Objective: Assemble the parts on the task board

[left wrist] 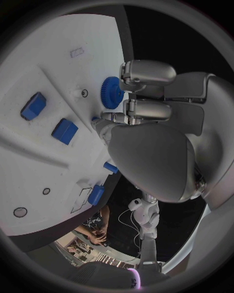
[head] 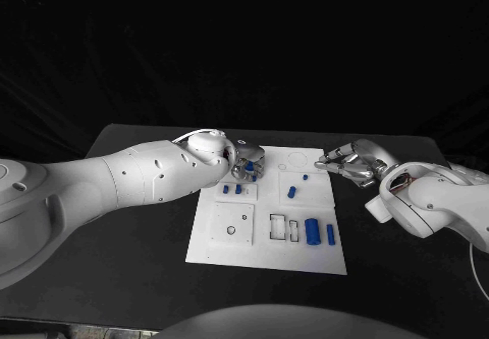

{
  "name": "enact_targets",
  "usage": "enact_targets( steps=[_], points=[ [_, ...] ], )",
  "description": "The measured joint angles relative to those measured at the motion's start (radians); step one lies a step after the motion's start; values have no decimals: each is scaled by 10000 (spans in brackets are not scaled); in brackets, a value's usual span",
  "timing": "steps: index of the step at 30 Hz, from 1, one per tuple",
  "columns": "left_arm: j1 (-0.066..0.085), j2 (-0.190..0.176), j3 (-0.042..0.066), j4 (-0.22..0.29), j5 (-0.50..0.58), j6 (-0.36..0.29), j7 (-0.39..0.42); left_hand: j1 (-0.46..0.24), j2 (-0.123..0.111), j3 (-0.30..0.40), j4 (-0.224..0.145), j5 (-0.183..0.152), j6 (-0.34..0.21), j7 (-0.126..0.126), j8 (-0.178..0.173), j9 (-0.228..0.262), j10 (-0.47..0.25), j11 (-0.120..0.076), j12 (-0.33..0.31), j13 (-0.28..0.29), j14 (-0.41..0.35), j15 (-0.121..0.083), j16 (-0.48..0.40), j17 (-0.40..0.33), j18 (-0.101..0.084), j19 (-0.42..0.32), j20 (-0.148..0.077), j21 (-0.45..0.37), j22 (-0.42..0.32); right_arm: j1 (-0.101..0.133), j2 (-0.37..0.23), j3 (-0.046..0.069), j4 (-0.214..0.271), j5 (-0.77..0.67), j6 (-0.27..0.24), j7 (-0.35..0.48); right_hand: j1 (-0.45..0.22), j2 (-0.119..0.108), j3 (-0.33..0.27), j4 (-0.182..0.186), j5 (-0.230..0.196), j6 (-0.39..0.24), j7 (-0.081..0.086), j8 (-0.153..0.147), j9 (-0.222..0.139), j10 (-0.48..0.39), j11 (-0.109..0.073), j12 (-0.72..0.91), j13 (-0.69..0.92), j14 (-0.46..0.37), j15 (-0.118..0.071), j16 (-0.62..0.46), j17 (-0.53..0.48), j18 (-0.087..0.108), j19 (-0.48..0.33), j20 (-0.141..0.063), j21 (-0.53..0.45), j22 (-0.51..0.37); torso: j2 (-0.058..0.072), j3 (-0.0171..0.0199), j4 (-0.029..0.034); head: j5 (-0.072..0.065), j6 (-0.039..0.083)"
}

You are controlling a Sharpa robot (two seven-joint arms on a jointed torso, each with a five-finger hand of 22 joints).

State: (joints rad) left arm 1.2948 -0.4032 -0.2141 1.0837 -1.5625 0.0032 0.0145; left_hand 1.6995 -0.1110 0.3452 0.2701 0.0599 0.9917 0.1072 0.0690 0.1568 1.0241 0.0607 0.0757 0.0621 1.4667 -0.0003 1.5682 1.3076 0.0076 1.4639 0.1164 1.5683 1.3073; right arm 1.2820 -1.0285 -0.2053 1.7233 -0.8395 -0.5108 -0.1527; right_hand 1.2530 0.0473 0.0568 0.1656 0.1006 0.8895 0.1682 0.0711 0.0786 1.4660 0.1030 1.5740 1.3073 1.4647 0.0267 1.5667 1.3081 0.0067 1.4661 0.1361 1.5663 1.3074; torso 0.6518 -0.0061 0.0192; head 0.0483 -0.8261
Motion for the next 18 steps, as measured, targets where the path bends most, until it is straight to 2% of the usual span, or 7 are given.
enact_targets(
  steps=[6, 18],
  points=[
    [1, 4, 4, -3, -16, 12, -1, 0, 0, 28, 28, 0, 69, -3, 0, -5, 90, 17, 39, -1, 0, 0, 0, 0, 0, 0, 0, 0, 0, 0, 6, 0, 0, 26, 11, -4, 0, 0, 0, 0, 0, 0, 0, 0, 0, 0, 0, 0, 0, 0, 0, 0, -1, 1, 0, 0, 0, -1, 0, 4, 0, 0, 2],
    [15, 33, 20, -31, -7, 119, -4, 0, 0, 28, 28, 0, 251, -36, 82, -15, 286, -71, 97, -5, 0, 0, 0, -2, 0, 0, 0, 0, 0, 0, 12, 0, 2, 49, 23, -10, 0, 0, -29, 29, 0, 0, 0, 0, 0, 0, 0, 0, 0, 0, 0, 0, -2, 0, 0, 0, 0, 0, 2, 3, -1, -1, -2]
  ],
)
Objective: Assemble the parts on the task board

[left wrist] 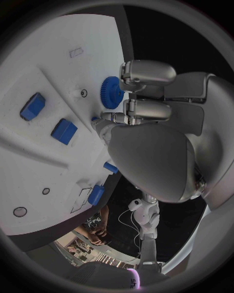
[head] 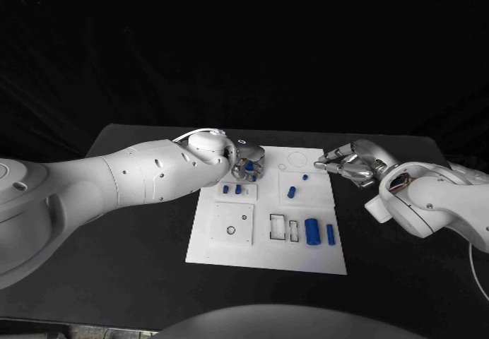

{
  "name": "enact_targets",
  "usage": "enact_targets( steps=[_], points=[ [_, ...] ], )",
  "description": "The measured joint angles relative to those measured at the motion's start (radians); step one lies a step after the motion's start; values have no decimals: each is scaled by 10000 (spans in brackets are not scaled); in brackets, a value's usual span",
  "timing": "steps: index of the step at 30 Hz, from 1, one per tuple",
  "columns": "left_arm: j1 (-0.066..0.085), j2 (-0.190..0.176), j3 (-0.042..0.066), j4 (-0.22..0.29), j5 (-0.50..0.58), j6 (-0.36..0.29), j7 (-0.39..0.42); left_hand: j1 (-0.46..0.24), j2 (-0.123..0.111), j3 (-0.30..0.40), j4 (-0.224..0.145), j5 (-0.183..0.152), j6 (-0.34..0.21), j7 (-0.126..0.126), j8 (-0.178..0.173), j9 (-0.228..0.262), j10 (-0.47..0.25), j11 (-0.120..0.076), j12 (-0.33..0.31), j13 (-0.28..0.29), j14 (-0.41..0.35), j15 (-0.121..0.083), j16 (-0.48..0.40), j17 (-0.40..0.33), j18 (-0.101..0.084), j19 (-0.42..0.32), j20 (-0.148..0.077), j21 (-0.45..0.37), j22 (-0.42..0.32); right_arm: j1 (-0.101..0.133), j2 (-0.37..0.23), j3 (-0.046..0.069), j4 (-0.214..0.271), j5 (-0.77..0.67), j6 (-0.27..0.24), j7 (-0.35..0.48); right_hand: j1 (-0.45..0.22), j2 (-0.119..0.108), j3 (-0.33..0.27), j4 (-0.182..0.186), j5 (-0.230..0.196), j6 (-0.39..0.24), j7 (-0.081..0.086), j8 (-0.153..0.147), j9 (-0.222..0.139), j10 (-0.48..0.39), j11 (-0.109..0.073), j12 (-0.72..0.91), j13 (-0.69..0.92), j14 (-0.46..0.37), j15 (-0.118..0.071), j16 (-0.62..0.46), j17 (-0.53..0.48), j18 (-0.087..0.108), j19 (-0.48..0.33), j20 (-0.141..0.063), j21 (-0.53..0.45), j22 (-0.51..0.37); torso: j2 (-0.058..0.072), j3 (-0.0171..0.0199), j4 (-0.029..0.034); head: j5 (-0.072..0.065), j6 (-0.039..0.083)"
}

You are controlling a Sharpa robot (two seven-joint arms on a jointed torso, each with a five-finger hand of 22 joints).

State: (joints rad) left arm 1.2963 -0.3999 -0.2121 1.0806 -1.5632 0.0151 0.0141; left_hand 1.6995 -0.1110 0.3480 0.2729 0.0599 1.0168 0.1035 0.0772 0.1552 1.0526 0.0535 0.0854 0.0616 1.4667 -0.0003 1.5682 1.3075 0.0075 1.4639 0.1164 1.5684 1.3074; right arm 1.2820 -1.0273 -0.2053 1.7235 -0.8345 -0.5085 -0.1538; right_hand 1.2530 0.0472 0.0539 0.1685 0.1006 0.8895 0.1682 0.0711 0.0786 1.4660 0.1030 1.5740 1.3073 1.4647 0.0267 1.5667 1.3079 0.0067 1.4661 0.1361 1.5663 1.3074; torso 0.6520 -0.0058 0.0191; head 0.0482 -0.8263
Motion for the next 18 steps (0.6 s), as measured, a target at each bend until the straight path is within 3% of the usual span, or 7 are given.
enact_targets(
  steps=[18],
  points=[
    [-33, 81, 41, -126, -40, 41, 3, 43, -37, 149, -150, 0, 679, -34, 236, 20, 762, -54, 174, -12, 0, 0, 0, -1, 1, 0, 0, 0, 0, 0, 5, 0, 11, 260, 33, -5, 0, 0, 1, -1, 0, 28, -28, 0, 0, 0, 0, 0, 3, 0, 0, 0, -2, 0, 0, 0, 0, 5, 2, -4, -1, -7, -3]
  ],
)
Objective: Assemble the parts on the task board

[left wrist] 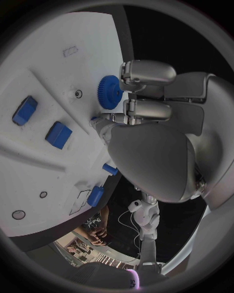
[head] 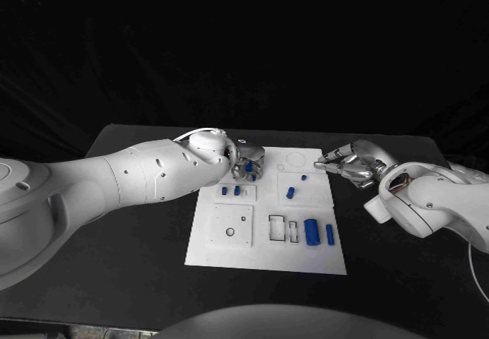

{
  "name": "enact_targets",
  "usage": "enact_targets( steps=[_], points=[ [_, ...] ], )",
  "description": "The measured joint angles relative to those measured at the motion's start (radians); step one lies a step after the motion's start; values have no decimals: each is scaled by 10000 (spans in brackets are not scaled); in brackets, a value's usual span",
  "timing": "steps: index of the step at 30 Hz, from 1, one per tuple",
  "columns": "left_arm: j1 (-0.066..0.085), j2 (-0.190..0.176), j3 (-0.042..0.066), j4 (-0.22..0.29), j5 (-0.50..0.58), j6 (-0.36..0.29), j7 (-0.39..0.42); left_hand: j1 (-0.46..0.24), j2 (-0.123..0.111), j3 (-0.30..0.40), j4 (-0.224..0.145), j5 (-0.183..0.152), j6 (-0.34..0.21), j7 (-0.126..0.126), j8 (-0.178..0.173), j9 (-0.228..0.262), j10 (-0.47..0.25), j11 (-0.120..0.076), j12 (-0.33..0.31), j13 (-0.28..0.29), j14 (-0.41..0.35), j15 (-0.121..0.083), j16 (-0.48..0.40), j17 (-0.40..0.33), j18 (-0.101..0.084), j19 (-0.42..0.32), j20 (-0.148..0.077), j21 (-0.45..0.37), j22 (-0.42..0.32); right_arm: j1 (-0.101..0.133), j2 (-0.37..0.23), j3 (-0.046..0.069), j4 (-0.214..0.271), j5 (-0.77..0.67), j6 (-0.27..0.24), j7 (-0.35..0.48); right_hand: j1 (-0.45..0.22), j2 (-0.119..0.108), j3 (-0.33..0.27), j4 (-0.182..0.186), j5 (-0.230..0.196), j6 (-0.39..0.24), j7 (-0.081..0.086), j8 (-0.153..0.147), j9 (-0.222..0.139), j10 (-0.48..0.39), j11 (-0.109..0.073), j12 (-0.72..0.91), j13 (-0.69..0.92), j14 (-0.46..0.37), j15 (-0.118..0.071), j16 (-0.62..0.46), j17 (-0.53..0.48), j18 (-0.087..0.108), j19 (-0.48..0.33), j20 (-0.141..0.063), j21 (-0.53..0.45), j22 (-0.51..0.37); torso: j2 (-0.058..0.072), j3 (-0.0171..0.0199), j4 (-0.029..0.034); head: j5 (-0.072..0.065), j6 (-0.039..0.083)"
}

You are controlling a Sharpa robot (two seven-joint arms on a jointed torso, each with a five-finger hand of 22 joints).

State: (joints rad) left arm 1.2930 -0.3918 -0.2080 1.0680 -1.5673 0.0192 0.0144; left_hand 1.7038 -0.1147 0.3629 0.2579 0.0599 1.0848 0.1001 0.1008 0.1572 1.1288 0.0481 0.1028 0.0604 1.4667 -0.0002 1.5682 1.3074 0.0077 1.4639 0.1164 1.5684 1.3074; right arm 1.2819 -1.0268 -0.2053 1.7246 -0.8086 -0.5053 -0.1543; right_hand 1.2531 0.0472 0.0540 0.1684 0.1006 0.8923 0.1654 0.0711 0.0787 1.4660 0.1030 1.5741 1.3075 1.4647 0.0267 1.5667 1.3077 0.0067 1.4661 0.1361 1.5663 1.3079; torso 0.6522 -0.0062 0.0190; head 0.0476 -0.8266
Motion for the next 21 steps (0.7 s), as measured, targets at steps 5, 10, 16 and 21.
enact_targets(
  steps=[5, 10, 16, 21],
  points=[
    [-16, -4, 2, 18, -85, -20, 0, -1, -2, -1, -68, -2, 393, 72, 135, 39, 531, 15, 50, 0, 0, 0, 0, 0, -1, 0, 0, 0, 0, 0, -1, 0, 0, 76, 22, -6, 0, 0, 0, 0, 0, 0, 0, 0, 0, 0, 0, 0, 6, 0, 0, 0, 0, 0, 0, 0, 0, -1, 1, -2, 3, -4, -1],
    [-24, -64, 0, 63, -149, -7, 17, -17, -20, -13, -129, -52, 640, 148, 192, 71, 884, 92, 202, 53, 0, 0, 0, -1, -1, 0, 0, 0, 0, 0, 9, -1, -2, 124, 47, -12, 0, 0, 0, 0, 0, 0, 0, 0, 0, 0, 0, 0, 5, 0, 0, 0, -1, 0, 0, 0, 0, -1, 1, -2, 8, -4, -12],
    [-29, -136, -2, 105, -193, -38, 94, -15, -18, -13, -129, -83, 662, 159, 192, 92, 993, 122, 202, 52, -35, 35, 0, 1, -1, 0, 0, 0, 0, 0, 11, -1, -12, 154, 72, -20, 0, 0, 1, 0, 0, 0, 0, 0, 0, 0, 0, 0, 5, 0, 0, 0, -1, 0, 0, 0, 0, -2, -3, -2, 13, -12, -9],
    [-53, -307, -20, 285, -239, -224, 197, -10, -13, -13, -129, -86, 661, 159, 192, 90, 991, 124, 130, 48, 2, 72, 0, 7, -1, 0, 0, 0, 0, -3, 9, -1, -22, 168, 99, -33, 0, 0, 1, -1, 0, 0, 0, 0, 0, 0, 0, 0, 4, 0, 0, 0, -2, 0, 0, 0, 0, -3, -5, -3, 8, -16, 12]
  ],
)
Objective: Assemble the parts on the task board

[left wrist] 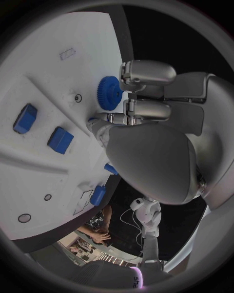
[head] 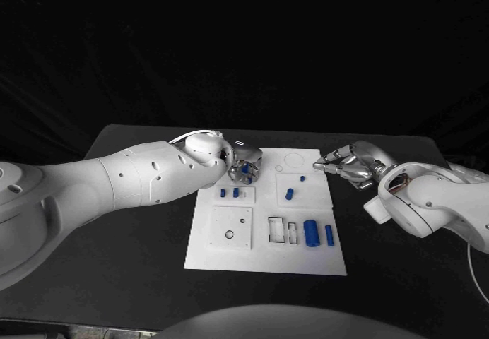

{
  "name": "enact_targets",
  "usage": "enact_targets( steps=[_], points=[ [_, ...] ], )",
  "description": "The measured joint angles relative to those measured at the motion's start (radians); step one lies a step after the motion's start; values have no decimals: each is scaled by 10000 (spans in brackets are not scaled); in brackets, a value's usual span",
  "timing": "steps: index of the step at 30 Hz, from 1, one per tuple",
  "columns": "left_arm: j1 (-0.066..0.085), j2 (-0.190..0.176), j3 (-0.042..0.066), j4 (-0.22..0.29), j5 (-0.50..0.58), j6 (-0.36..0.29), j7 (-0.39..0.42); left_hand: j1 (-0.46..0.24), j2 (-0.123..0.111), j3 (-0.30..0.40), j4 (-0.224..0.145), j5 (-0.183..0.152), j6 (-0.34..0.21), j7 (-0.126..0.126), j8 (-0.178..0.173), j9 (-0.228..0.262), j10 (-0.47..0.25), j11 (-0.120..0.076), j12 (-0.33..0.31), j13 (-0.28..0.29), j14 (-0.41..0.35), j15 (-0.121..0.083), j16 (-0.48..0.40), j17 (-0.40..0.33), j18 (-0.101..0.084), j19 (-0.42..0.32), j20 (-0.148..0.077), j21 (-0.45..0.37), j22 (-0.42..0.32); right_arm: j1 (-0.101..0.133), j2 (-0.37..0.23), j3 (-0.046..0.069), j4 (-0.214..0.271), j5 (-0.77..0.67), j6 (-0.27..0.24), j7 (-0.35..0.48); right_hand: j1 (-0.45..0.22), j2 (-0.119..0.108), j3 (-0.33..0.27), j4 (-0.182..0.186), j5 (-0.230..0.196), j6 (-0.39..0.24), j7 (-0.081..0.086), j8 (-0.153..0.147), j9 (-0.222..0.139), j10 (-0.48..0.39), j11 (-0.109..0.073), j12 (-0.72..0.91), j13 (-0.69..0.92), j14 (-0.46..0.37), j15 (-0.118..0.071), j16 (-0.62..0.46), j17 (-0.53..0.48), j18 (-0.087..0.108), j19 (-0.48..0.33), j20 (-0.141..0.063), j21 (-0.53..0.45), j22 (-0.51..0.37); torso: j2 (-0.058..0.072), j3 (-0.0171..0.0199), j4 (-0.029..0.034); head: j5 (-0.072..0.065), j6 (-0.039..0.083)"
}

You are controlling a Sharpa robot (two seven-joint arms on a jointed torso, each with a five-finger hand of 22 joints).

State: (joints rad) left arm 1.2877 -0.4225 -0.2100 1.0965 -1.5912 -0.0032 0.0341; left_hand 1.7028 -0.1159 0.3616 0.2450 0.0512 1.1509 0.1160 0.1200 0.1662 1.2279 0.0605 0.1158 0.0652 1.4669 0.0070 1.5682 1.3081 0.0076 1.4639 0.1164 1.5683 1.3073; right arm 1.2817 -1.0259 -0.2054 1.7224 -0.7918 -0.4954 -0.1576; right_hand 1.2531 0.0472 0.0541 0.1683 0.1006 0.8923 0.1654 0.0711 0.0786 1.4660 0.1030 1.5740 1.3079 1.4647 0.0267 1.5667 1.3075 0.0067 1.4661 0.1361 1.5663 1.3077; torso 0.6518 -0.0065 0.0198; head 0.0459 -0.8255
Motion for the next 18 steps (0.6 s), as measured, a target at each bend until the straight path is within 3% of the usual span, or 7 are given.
enact_targets(
  steps=[7, 18],
  points=[
    [-4, -258, -62, 413, -63, -256, 122, -32, 32, 0, -1, -2, 0, 0, 0, -1, -3, 4, -84, -54, 0, 0, 0, -1, 0, 0, 0, 0, 0, -11, -1, -2, -20, 11, 22, -14, 0, 0, 0, 0, 0, 0, 0, 0, 0, 0, 0, 0, -1, 0, 0, 0, 0, 0, 0, 0, 0, -1, -11, 11, -1, 1, 22],
    [471, -937, -49, 1473, -105, -1015, 246, -84, 82, -1, -1, 9, -1, 0, -7, -6, 30, 40, -94, -43, 0, 0, 0, -2, 0, 0, 0, 0, 0, -23, 13, -3, -53, 20, 58, -24, 0, 0, 0, 0, 0, 0, 0, 0, 0, 0, 0, 0, -2, 0, 0, 0, -1, 0, 0, 0, 0, -2, -5, 13, 0, 38, 63]
  ],
)
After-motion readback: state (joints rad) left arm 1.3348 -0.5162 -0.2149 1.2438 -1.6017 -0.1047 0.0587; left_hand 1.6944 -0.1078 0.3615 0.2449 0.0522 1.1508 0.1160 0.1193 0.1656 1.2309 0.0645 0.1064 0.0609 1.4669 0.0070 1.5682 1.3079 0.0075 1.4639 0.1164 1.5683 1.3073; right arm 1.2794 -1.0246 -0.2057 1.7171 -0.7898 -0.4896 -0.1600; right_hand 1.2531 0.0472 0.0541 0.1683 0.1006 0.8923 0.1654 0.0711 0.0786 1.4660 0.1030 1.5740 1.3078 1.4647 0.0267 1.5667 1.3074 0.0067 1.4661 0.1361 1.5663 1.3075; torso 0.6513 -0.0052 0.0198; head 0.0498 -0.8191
